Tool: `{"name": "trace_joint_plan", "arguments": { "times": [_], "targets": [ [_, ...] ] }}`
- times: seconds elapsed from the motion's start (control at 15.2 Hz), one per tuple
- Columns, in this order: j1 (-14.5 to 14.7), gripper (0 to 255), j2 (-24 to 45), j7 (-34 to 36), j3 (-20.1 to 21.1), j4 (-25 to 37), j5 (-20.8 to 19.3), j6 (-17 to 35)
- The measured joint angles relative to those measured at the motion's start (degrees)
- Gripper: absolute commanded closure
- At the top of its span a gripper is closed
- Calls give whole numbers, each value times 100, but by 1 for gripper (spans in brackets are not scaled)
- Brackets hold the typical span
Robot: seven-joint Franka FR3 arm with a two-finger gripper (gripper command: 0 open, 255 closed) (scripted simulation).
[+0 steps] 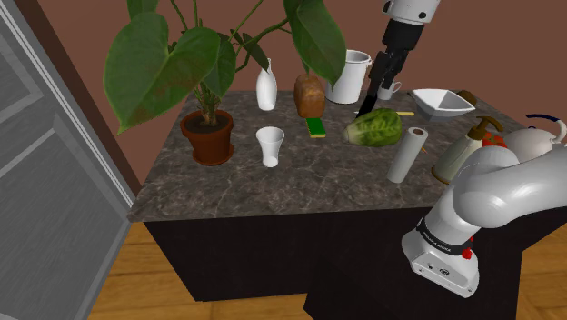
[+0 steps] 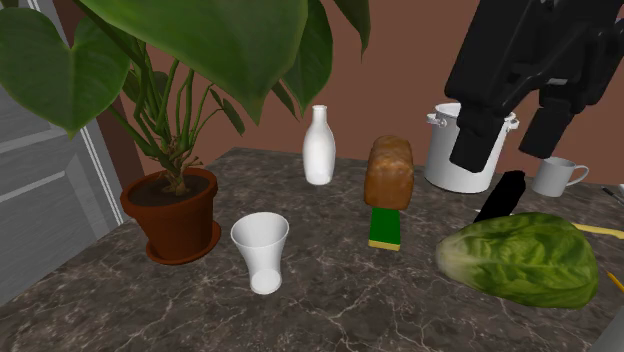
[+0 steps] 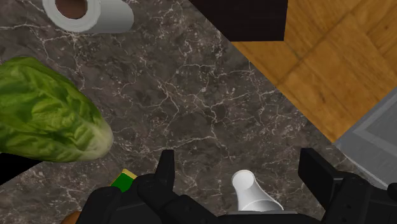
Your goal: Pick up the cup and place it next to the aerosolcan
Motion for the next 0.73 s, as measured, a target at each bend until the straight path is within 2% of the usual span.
{"name": "trace_joint_plan", "arguments": {
  "times": [0.2, 0.73],
  "targets": [
    [11, 0, 120, 53, 26, -99, 65, 240],
    [95, 0, 1272, 223, 94, -375, 440, 1852]
  ]
}}
